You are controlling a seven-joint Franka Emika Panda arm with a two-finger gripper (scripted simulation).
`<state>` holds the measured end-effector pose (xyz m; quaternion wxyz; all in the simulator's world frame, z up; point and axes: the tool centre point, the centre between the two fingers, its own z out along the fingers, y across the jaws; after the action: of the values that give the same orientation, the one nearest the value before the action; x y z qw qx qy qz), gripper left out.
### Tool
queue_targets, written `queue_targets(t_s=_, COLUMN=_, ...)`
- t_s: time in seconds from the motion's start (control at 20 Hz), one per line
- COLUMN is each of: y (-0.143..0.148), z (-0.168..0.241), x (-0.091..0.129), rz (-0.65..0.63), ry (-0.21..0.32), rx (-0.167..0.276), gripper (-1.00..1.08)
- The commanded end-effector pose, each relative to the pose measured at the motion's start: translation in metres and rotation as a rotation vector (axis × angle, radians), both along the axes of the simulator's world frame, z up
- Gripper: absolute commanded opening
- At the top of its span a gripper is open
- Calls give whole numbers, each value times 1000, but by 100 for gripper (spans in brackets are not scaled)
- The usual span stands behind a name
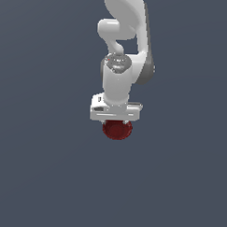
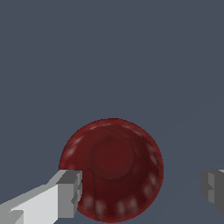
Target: Pick up the object and move it to a goal position.
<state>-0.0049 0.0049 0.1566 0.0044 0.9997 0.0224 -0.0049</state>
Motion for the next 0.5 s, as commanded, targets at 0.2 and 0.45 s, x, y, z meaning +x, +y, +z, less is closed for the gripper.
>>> queue_targets(t_s=0.2, y=-9, z=2, x=2, rz=-29, ry=-7, rx=1, gripper=28)
queue_targets(t_s=0.45, y=-14, z=3, x=3, rz=-43, ry=-10, rx=2, gripper=28)
